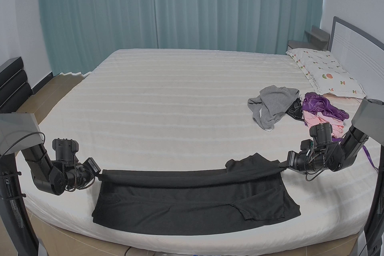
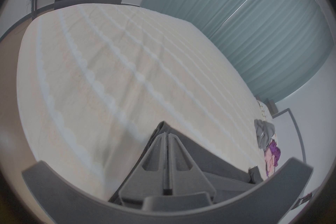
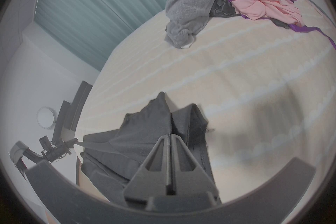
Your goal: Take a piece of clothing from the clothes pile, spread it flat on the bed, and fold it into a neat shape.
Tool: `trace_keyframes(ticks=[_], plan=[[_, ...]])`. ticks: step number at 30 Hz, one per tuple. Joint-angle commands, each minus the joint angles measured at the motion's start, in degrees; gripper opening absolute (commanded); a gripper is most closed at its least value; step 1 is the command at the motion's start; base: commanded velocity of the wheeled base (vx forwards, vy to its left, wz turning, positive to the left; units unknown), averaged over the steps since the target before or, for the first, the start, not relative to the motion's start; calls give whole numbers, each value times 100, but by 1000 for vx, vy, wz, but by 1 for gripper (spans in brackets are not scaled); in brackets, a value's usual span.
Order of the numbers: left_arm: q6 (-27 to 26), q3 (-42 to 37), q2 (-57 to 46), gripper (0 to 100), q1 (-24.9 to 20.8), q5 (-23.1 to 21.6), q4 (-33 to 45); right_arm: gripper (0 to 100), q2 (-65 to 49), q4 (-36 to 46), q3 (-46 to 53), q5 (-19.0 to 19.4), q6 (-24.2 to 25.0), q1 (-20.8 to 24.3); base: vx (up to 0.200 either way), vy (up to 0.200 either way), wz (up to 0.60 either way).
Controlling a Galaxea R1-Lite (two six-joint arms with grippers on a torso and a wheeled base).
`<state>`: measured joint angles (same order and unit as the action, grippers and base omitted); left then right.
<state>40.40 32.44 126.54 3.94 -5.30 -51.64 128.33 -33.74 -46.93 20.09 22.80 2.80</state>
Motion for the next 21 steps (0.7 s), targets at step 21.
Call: trace_keyframes(ticks=[21], plan=[[-182, -941, 196, 0, -60, 3, -909, 0, 122, -642, 782, 12, -232, -113, 0, 0, 0]])
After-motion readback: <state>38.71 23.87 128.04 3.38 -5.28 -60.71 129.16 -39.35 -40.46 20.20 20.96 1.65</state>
